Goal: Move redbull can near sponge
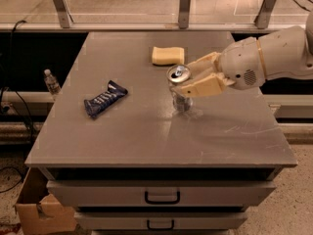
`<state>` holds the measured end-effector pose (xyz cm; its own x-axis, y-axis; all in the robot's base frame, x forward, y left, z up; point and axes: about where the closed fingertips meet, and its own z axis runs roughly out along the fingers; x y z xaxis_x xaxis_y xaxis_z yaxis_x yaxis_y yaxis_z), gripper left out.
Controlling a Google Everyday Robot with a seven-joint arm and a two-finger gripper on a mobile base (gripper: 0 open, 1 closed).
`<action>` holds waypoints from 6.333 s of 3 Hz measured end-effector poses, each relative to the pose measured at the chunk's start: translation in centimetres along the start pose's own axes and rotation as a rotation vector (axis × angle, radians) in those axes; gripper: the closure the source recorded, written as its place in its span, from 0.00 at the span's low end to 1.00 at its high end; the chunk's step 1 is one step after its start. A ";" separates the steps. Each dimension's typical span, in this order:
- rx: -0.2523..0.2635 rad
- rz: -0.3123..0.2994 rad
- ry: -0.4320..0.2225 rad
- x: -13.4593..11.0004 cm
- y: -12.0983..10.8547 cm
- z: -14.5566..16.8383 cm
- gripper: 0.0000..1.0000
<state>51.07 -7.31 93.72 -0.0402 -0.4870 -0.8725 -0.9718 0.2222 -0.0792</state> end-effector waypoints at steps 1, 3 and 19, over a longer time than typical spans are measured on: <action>0.113 0.014 0.081 1.0 -3.4 -3.4 1.00; 0.153 0.024 0.028 -0.4 -5.6 -2.3 1.00; 0.631 0.550 0.026 4.6 -19.3 -2.9 0.00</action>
Offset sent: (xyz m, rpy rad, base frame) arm 0.0194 -0.0302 0.0092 -0.0608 -0.0205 -0.0853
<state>68.98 -16.26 92.61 -0.4833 -0.1882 -0.8550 -0.4999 0.8610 0.0930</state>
